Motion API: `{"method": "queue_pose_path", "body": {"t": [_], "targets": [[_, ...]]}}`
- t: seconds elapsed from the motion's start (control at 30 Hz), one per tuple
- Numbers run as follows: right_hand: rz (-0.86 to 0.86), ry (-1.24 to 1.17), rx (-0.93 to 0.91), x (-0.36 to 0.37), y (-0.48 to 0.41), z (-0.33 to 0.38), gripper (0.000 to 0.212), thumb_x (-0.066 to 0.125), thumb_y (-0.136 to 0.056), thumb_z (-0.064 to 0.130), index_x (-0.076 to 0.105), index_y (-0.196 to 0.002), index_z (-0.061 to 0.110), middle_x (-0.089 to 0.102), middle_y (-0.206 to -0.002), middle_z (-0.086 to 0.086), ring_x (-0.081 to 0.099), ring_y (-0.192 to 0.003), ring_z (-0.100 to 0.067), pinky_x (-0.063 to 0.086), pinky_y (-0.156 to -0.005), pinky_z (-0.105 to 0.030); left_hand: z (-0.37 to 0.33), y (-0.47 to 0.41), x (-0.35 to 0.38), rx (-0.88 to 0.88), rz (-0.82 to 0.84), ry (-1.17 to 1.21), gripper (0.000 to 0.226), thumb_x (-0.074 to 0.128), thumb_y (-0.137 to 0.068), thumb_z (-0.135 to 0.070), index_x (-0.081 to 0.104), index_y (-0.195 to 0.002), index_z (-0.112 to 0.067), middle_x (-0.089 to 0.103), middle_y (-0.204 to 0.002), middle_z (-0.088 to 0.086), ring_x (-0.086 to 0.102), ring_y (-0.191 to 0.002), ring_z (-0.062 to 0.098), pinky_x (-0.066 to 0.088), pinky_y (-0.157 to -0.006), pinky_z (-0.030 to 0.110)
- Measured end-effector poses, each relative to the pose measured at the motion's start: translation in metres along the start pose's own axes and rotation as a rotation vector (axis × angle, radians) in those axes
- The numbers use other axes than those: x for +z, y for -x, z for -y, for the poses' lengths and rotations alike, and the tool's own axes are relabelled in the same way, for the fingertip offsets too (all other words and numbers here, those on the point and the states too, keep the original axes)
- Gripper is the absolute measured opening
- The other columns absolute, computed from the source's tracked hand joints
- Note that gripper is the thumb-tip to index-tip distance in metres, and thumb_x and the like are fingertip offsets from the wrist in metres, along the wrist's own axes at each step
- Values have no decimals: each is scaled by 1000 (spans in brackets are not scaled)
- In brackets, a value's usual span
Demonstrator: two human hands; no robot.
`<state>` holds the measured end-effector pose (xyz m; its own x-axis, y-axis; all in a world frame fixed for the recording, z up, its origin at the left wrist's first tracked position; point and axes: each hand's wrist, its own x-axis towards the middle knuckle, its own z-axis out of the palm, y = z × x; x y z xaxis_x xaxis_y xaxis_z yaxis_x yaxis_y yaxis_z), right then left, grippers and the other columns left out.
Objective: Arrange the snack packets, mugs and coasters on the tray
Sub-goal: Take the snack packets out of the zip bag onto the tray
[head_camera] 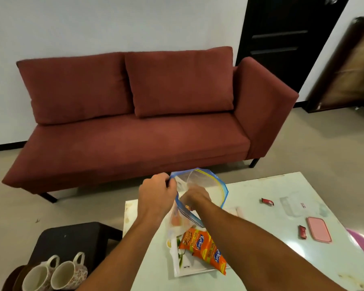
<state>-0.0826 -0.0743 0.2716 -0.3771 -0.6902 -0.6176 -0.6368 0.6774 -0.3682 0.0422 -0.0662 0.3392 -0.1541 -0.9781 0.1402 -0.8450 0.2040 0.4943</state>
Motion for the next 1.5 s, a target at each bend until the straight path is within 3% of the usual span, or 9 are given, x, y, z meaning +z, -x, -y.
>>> {"method": "queue_pose_path", "body": {"t": [0.13,0.27,0.53,0.67,0.93,1.03,1.2,1.37,1.5], "targets": [[-58,-51,43,10,-5,0,37,72,-78,18,68,-115,13,69,-122,-6,67,-111,-26,50,-77,-32,5,-1,-1,-32,10,38,36,54,-97,-34,54,-63,-23,59,-58,-6,56,-53,13,42,-48,31],[-152,-30,-115,0,12,16,19,60,-81,29,64,-95,17,72,-112,-7,68,-103,-27,49,-73,-30,17,-1,-2,-114,-8,-32,40,53,-97,-33,48,-60,-22,49,-54,-9,49,-50,12,24,-45,26],[-344,-119,-379,-92,81,22,26,56,-78,39,61,-75,13,71,-86,-10,64,-83,-35,44,-68,-31,61,5,12,-329,81,-138,34,48,-98,-29,71,-92,-5,71,-94,21,65,-87,42,47,-67,37],[-466,-231,-386,-106,72,-8,28,55,-89,33,59,-74,10,69,-78,-5,63,-77,-30,50,-67,-37,90,19,17,-391,70,-176,37,47,-101,-27,69,-91,1,70,-85,21,63,-77,40,44,-63,36],[-123,-330,-49,35,-30,-74,18,54,-92,20,69,-93,11,75,-82,-11,74,-65,-22,61,-58,-34,127,36,32,-406,36,-221,38,45,-103,-32,68,-89,-4,67,-78,15,65,-72,32,59,-68,43],[-11,-448,52,99,-59,-94,22,53,-95,23,68,-89,8,75,-88,-16,75,-79,-34,63,-73,-47,139,43,45,-378,37,-226,38,45,-103,-34,67,-89,-7,67,-76,12,66,-69,30,60,-68,42],[3,-372,156,164,-83,-123,24,50,-99,25,68,-99,11,66,-79,-6,65,-68,-21,51,-57,-27,158,55,61,-350,53,-186,36,45,-103,-35,65,-88,-9,69,-76,12,67,-69,34,59,-69,43],[-3,-491,221,183,-87,-138,31,59,-97,37,65,-93,7,68,-78,-9,67,-62,-24,59,-57,-34,163,58,60,-227,60,-132,34,48,-103,-34,67,-85,-13,72,-72,3,67,-64,27,57,-66,43],[-77,-179,135,156,-69,-132,47,53,-94,51,64,-114,10,71,-112,-12,67,-103,-31,51,-84,-37,157,40,37,-82,181,-121,33,49,-104,-34,66,-81,-18,70,-69,-6,64,-61,16,54,-63,36]]}}
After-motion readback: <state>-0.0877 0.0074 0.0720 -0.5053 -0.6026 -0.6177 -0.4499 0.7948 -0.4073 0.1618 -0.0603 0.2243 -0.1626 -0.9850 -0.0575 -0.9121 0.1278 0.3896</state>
